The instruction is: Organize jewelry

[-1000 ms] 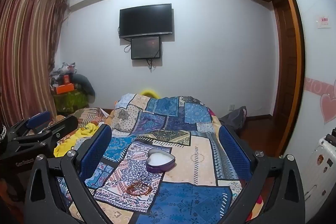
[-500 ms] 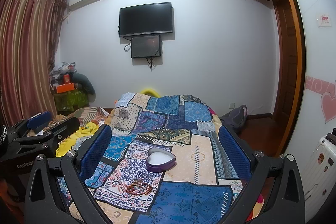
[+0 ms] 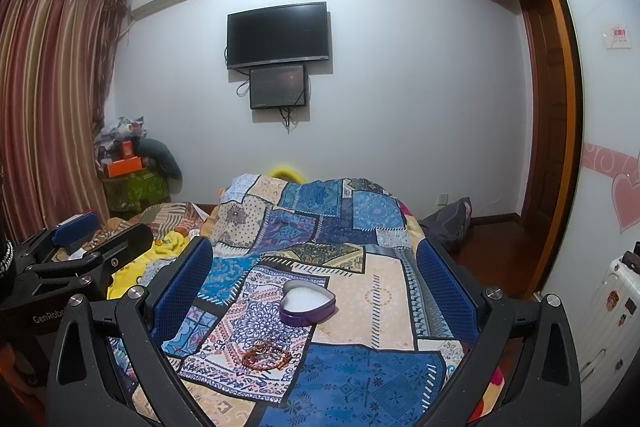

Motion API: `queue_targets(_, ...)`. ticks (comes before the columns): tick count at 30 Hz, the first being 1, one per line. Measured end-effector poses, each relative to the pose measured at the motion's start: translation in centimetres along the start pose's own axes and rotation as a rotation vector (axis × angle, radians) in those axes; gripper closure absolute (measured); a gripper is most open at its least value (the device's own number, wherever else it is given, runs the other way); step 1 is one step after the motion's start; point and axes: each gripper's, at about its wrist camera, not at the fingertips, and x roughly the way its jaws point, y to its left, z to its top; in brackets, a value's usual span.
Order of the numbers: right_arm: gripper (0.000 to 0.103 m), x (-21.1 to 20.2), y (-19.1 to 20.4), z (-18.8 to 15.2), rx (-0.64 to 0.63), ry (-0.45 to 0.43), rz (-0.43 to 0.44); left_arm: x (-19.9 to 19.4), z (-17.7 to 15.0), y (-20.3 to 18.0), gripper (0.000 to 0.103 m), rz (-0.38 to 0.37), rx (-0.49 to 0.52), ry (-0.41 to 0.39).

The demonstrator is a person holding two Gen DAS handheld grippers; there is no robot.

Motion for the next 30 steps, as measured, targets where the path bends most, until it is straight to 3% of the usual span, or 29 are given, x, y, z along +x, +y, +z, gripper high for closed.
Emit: queue_targets(30, 0.002, 0.20, -0.22, -0.14, 0.011, 0.018, 0.001, -0.01, 0.13, -0.06, 0.000, -0.003, 0.001, 0.008)
